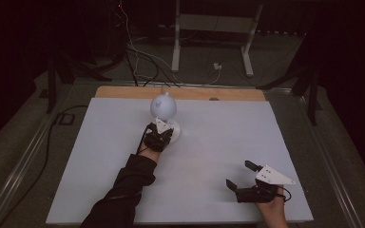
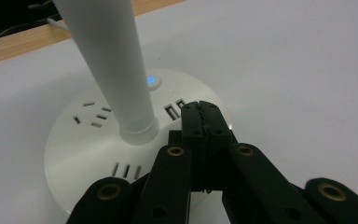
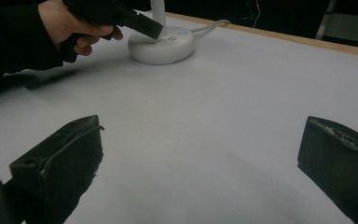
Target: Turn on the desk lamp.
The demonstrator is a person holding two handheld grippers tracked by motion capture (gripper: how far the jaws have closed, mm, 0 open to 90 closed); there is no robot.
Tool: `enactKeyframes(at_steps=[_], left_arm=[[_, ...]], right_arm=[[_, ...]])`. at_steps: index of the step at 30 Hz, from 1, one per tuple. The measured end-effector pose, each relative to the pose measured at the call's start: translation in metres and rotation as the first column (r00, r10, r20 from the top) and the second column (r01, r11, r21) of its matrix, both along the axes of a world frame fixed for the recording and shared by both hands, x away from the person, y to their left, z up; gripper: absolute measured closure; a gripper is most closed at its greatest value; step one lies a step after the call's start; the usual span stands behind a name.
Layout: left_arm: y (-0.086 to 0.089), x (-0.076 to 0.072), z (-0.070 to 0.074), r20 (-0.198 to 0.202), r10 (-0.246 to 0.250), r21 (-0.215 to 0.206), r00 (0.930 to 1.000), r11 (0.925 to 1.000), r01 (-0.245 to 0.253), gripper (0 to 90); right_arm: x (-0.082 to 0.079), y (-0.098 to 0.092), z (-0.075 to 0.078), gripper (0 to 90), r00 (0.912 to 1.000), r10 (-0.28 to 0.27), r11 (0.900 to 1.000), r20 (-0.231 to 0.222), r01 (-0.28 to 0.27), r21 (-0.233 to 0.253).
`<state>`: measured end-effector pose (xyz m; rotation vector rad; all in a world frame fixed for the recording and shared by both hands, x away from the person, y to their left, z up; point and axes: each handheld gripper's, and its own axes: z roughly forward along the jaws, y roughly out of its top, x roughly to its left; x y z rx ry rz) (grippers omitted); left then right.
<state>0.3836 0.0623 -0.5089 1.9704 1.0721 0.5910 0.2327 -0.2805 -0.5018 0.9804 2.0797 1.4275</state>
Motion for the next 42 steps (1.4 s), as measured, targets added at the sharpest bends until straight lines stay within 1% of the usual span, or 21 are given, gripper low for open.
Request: enactKeyframes(at_steps=[2, 5, 14, 17, 19, 20, 21, 22, 24, 27, 28, 29, 30, 31, 32, 33, 35, 37, 40, 41, 42], left_arm=[[0.001, 0.001, -0.001, -0.007, 0.007, -0.006, 1.0000, 1.0000, -0.007, 90.0], [0.001, 0.002, -0.003, -0.008, 0.007, -0.013, 0.9999, 0.9999, -0.007, 90.0], [0.000, 0.001, -0.005, 0.000, 0.007, -0.001, 1.0000, 1.0000, -0.007, 90.0], [-0.001, 0.001, -0.005, 0.006, 0.006, 0.008, 1.0000, 0.9999, -0.006, 90.0], [-0.002, 0.000, -0.005, 0.016, 0.002, 0.028, 0.9999, 0.9996, -0.003, 90.0], [-0.003, 0.000, -0.005, 0.024, -0.004, 0.048, 0.9997, 0.9988, 0.003, 90.0], [-0.004, 0.000, -0.005, 0.028, -0.003, 0.048, 0.9996, 0.9988, 0.001, 90.0], [-0.003, 0.000, -0.005, 0.024, -0.005, 0.042, 0.9997, 0.9991, 0.004, 90.0], [-0.001, 0.001, -0.007, 0.021, 0.006, 0.029, 0.9998, 0.9996, -0.007, 90.0], [-0.002, 0.002, -0.006, 0.017, 0.000, 0.033, 0.9999, 0.9995, 0.000, 90.0], [-0.001, 0.002, -0.005, 0.017, -0.010, 0.019, 0.9998, 0.9998, 0.010, 90.0], [0.000, 0.001, -0.005, 0.015, -0.010, -0.002, 0.9998, 0.9999, 0.010, 90.0], [0.000, 0.001, -0.005, 0.014, -0.014, -0.013, 0.9998, 0.9998, 0.014, 90.0], [0.000, 0.000, -0.005, 0.025, -0.011, -0.011, 0.9996, 0.9999, 0.011, 90.0], [0.001, -0.001, -0.003, 0.038, -0.006, -0.021, 0.9993, 0.9998, 0.007, 90.0], [0.001, -0.002, -0.001, 0.042, -0.010, -0.039, 0.9991, 0.9992, 0.011, 90.0], [0.000, -0.005, 0.003, 0.051, -0.014, -0.051, 0.9986, 0.9985, 0.017, 90.0], [0.000, -0.007, 0.006, 0.049, -0.023, -0.072, 0.9986, 0.9970, 0.026, 86.7], [-0.001, -0.011, 0.010, 0.037, -0.033, -0.088, 0.9988, 0.9955, 0.036, 83.2], [-0.001, -0.012, 0.012, 0.036, -0.036, -0.087, 0.9987, 0.9955, 0.039, 80.7], [-0.001, -0.014, 0.013, 0.033, -0.040, -0.095, 0.9987, 0.9946, 0.043, 80.4]], right_arm=[[0.000, 0.000, 0.000, 0.0, 1.0000, 0.000, 1.000, 0.000, 0.000, -0.002], [0.000, 0.000, 0.000, 0.0, 1.0000, 0.000, 1.000, 0.001, 0.000, 0.000], [0.000, 0.000, 0.000, 0.0, 1.0000, -0.001, 1.000, -0.002, 0.001, -0.004], [0.000, 0.000, 0.000, 0.0, 1.0000, 0.000, 1.000, 0.000, 0.000, -0.002], [0.000, 0.000, 0.000, 0.0, 1.0000, 0.001, 1.000, -0.003, -0.001, -0.005], [0.000, 0.001, 0.000, 0.0, 1.0000, 0.001, 1.000, -0.003, -0.001, -0.005], [0.000, 0.001, 0.000, 0.0, 1.0000, 0.001, 1.000, -0.001, -0.001, -0.005], [0.000, 0.001, 0.000, 0.0, 1.0000, 0.000, 1.000, 0.000, 0.000, -0.004], [0.000, 0.001, -0.001, 0.0, 1.0000, 0.001, 1.000, -0.003, -0.001, -0.006], [0.000, 0.002, 0.000, 0.0, 1.0000, 0.003, 1.000, -0.002, -0.003, -0.008], [0.000, 0.002, 0.000, 0.0, 1.0000, 0.003, 1.000, -0.001, -0.003, -0.007], [0.000, 0.001, 0.000, 0.0, 1.0000, 0.003, 1.000, -0.002, -0.003, -0.007], [0.000, 0.001, -0.001, 0.0, 1.0000, 0.001, 1.000, -0.002, -0.001, -0.007], [0.000, 0.001, 0.000, 0.0, 1.0000, 0.000, 1.000, -0.003, 0.000, -0.005], [0.000, 0.000, 0.000, 0.0, 1.0000, -0.001, 1.000, -0.001, 0.001, -0.003], [0.000, -0.001, 0.000, 0.0, 1.0000, -0.002, 1.000, -0.001, 0.002, -0.002], [0.000, -0.001, -0.001, 0.0, 1.0000, -0.005, 1.000, -0.007, 0.005, 0.002], [0.000, -0.001, -0.001, 0.0, 1.0000, -0.004, 1.000, -0.006, 0.004, -0.001], [0.000, 0.000, 0.000, 0.0, 1.0000, -0.002, 1.000, -0.004, 0.002, -0.001], [0.000, 0.000, -0.001, 0.0, 1.0000, -0.002, 1.000, -0.004, 0.002, -0.003], [0.000, 0.000, -0.001, 0.0, 1.0000, -0.001, 1.000, -0.005, 0.001, -0.004]])
